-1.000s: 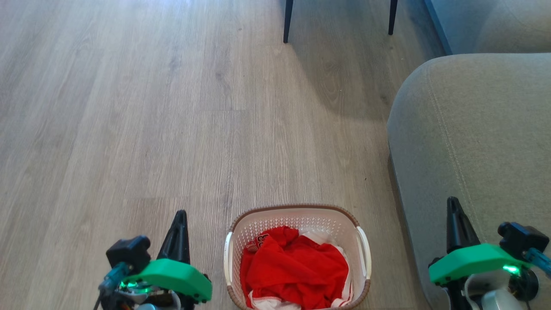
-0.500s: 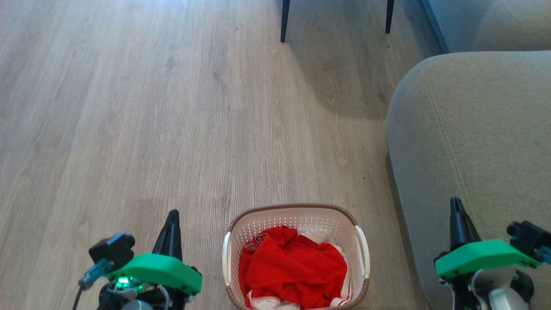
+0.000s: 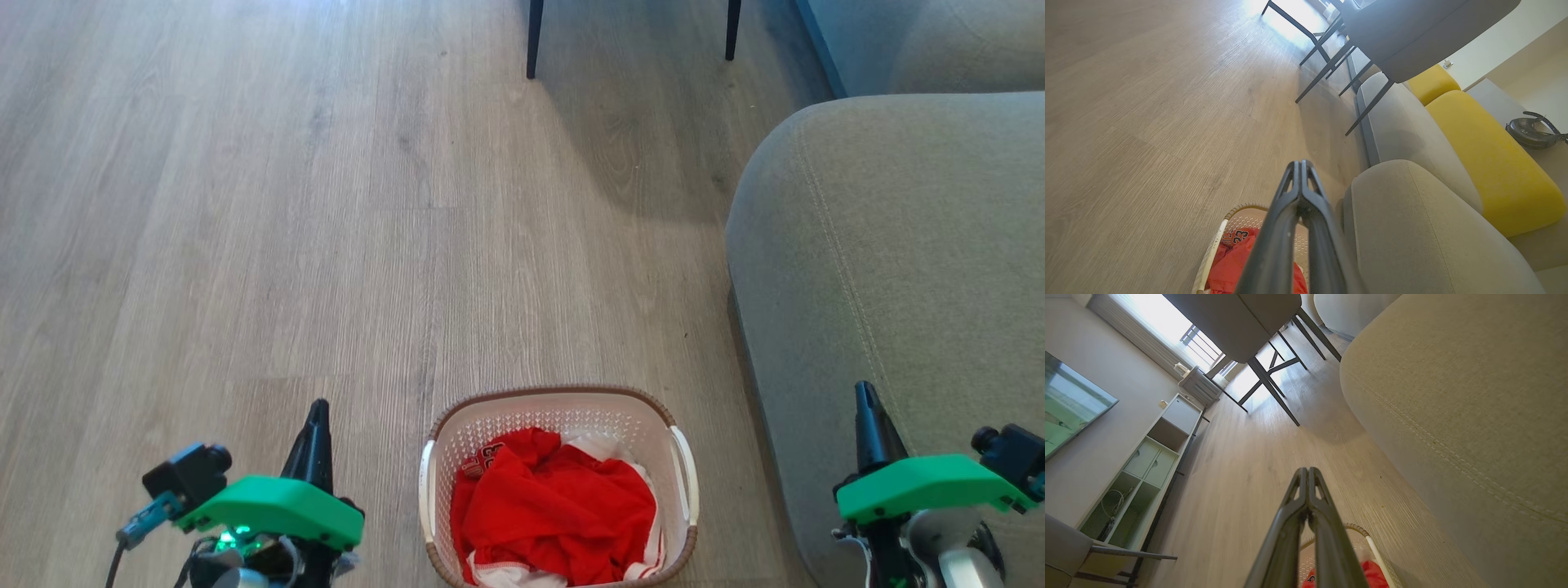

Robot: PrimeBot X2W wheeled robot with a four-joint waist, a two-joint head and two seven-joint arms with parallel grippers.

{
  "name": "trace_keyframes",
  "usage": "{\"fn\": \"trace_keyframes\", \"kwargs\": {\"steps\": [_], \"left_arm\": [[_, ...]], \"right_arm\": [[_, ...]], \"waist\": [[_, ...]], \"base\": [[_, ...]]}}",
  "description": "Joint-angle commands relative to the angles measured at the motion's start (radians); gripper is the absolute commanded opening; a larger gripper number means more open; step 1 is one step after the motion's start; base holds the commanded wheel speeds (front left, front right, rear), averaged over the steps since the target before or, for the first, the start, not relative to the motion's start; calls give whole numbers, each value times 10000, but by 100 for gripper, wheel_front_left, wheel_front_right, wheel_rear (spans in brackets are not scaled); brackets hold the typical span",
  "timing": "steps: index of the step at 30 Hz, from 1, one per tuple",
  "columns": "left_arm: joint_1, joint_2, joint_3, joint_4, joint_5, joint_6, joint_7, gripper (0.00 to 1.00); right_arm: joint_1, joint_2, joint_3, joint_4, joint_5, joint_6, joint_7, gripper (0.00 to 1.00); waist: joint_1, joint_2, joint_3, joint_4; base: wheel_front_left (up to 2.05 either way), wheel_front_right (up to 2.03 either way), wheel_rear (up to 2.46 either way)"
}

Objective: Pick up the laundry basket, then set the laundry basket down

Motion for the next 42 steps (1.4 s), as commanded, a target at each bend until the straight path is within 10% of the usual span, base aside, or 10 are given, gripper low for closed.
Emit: {"fn": "trace_keyframes", "kwargs": {"steps": [1,42], "left_arm": [[-590,138,298,-273,-278,-98,59,0],[-938,179,1635,34,-4711,-929,1217,0]], "right_arm": [[-558,-113,-9,-273,290,28,65,0],[-858,-140,-368,46,4638,50,1260,0]], "waist": [[0,0,2,-8],[0,0,64,-251]], "base": [[0,0,0],[0,0,0]]}}
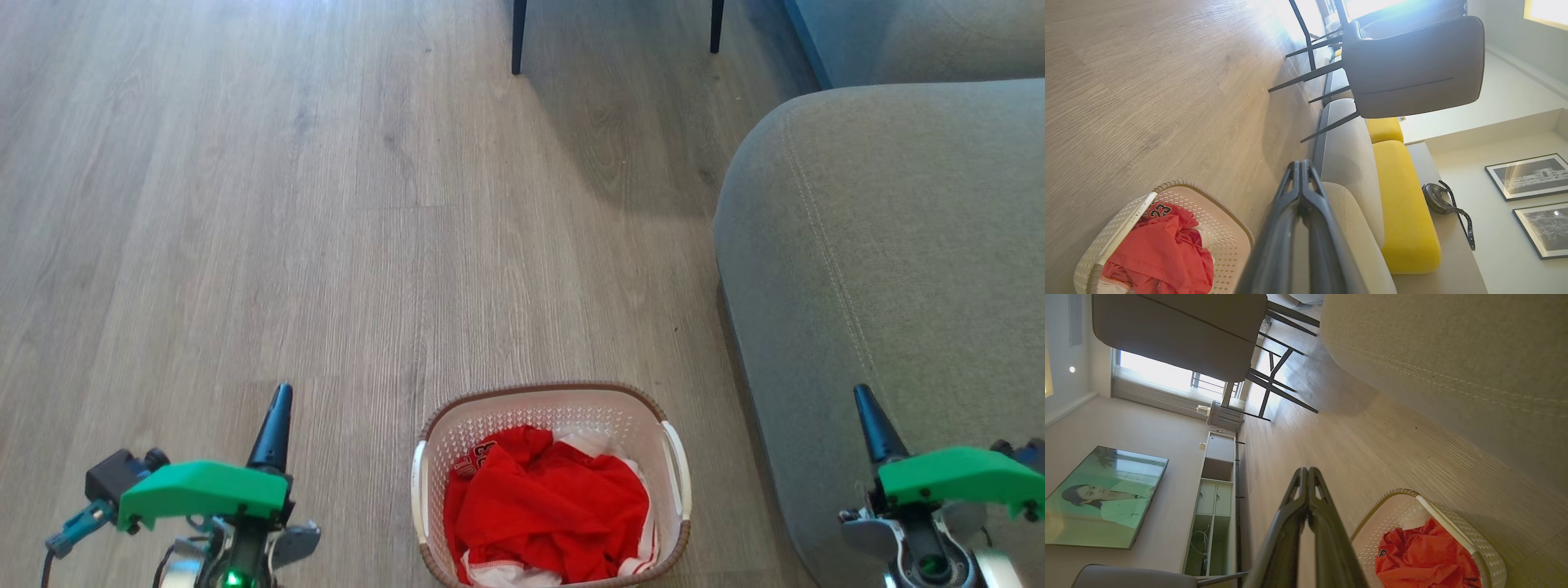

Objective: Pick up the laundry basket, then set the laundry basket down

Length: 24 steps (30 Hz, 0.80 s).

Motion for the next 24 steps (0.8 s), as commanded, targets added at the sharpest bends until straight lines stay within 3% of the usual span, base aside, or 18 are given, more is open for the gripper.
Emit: {"fn": "trace_keyframes", "kwargs": {"steps": [1,24], "left_arm": [[-581,157,386,-263,-324,-100,92,0],[-773,144,1153,-92,-2659,-546,753,0]], "right_arm": [[-590,-139,72,-270,353,51,155,0],[-753,-145,-132,-99,2674,63,806,0]], "waist": [[0,0,2,-11],[0,0,35,-141]], "base": [[0,0,0],[0,0,0]]}}
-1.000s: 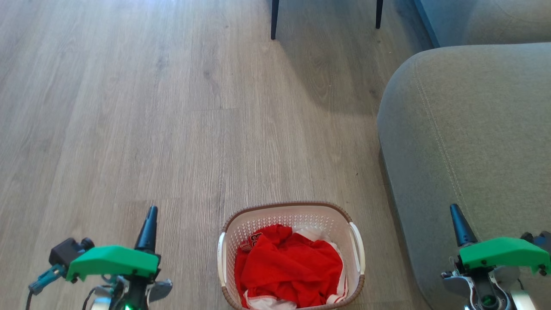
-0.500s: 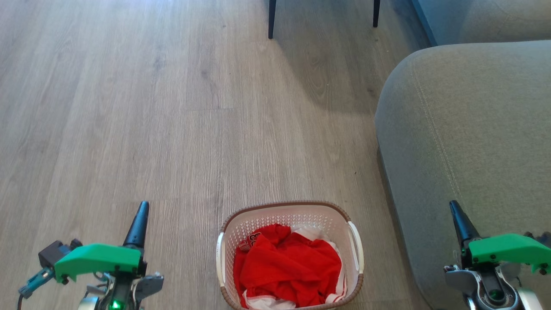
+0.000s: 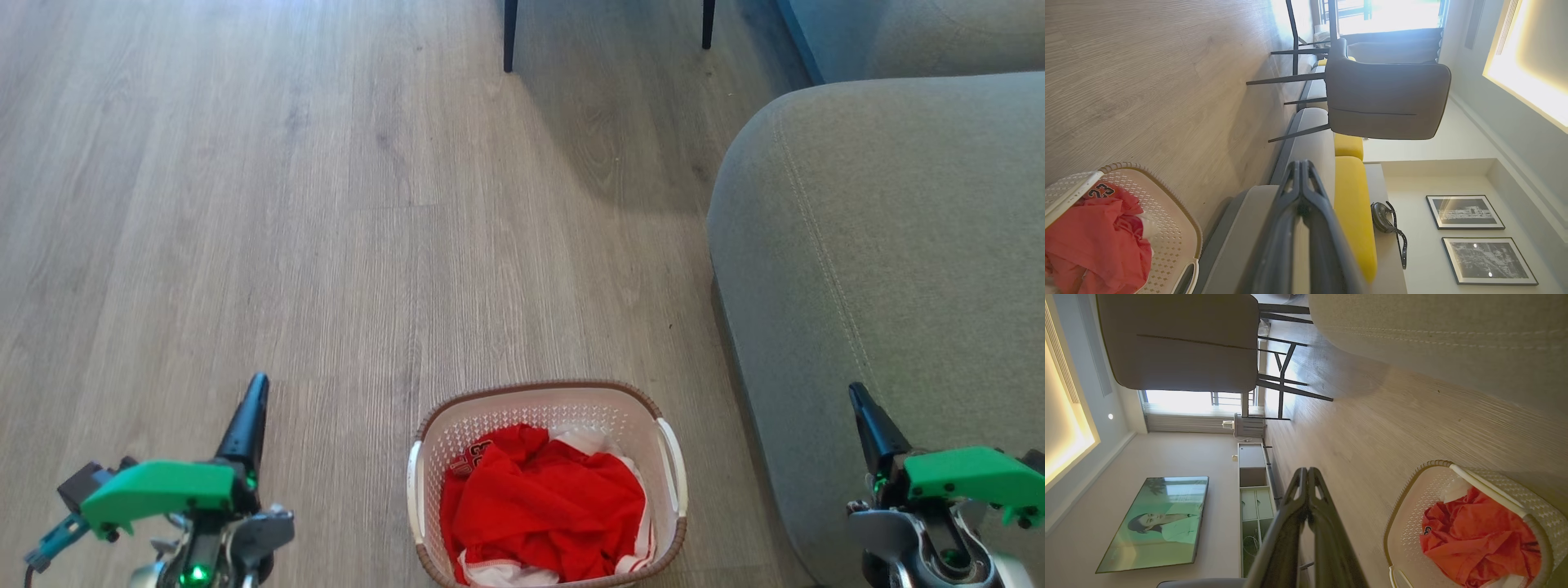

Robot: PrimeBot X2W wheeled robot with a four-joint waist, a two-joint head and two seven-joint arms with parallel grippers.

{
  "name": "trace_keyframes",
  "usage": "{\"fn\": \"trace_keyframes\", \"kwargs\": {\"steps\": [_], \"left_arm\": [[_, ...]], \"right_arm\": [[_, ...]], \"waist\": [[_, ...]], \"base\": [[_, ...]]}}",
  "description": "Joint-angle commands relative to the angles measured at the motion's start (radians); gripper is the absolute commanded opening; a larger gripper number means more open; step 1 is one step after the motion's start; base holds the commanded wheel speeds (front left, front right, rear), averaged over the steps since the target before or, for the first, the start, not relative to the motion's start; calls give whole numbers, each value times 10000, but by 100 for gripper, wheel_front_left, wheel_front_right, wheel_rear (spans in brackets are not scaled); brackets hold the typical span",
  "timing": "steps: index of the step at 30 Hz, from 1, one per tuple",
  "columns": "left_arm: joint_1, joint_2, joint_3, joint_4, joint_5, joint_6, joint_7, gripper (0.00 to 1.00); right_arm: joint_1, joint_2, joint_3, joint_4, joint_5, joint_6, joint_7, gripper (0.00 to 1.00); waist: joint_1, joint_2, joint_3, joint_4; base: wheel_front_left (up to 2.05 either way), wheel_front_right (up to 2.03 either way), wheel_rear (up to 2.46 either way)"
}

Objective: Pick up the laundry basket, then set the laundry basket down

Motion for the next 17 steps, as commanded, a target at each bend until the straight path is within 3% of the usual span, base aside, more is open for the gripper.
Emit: {"fn": "trace_keyframes", "kwargs": {"steps": [1,11,17], "left_arm": [[-598,147,450,-280,-238,-129,91,0],[-686,135,805,-202,-1292,-332,396,0],[-691,116,844,-198,-1309,-339,429,0]], "right_arm": [[-594,-144,119,-287,276,64,82,0],[-668,-146,25,-209,1328,69,378,0],[-671,-141,15,-205,1362,69,394,0]], "waist": [[0,0,2,-6],[0,0,17,-65],[0,0,17,-67]], "base": [[0,0,0],[0,0,0],[0,0,0]]}}
